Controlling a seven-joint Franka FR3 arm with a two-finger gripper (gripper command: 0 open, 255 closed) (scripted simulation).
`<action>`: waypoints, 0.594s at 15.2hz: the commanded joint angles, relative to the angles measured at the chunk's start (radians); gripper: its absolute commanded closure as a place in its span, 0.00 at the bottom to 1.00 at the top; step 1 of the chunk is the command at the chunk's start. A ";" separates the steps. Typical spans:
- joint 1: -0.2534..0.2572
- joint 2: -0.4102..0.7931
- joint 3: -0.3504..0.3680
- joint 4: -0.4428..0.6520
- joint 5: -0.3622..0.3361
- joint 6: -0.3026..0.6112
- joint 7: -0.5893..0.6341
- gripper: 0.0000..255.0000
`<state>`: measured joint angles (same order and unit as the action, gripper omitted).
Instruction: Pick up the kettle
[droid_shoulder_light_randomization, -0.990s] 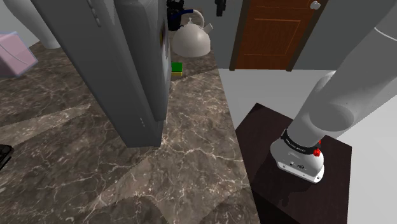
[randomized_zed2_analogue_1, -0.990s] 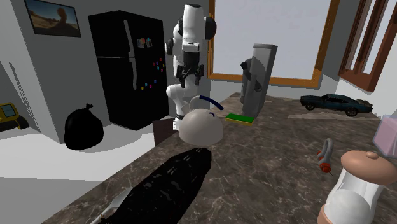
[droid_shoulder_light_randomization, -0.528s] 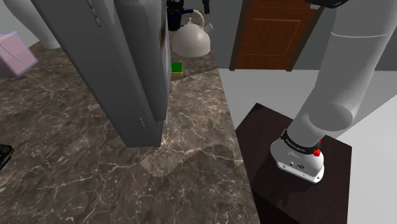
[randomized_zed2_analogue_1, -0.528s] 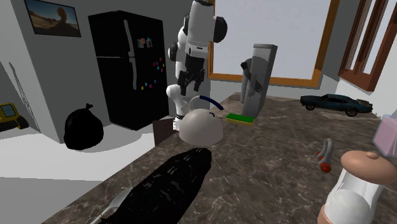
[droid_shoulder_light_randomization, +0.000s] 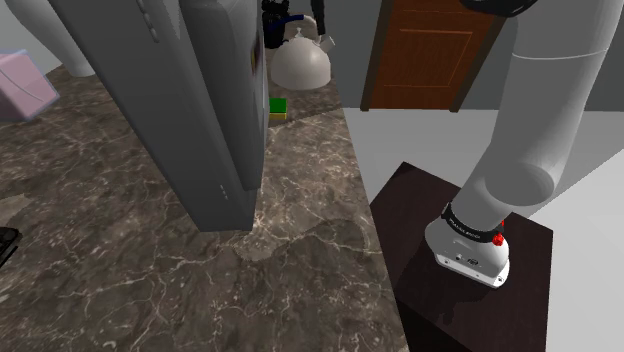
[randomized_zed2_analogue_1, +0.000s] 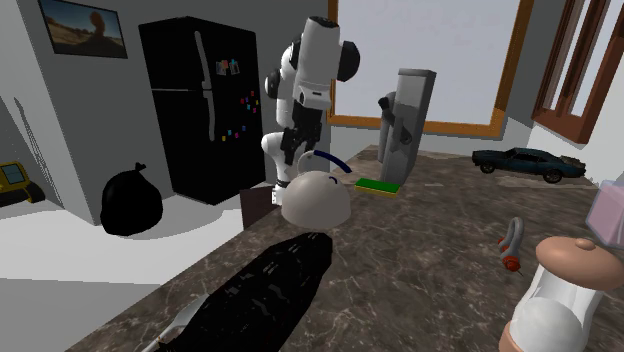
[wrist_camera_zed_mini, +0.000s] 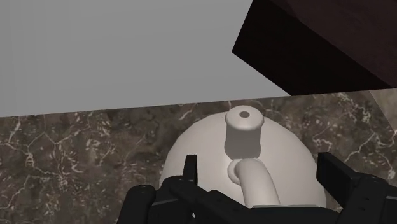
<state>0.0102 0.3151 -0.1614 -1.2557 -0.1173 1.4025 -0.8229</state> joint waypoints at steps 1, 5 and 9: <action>0.001 -0.005 0.001 -0.029 0.000 0.025 0.004 0.00; 0.000 -0.005 0.000 -0.028 0.000 0.024 0.003 1.00; 0.000 -0.006 0.000 -0.030 0.000 0.025 0.003 1.00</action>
<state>0.0107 0.3088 -0.1610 -1.2846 -0.1176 1.4262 -0.8202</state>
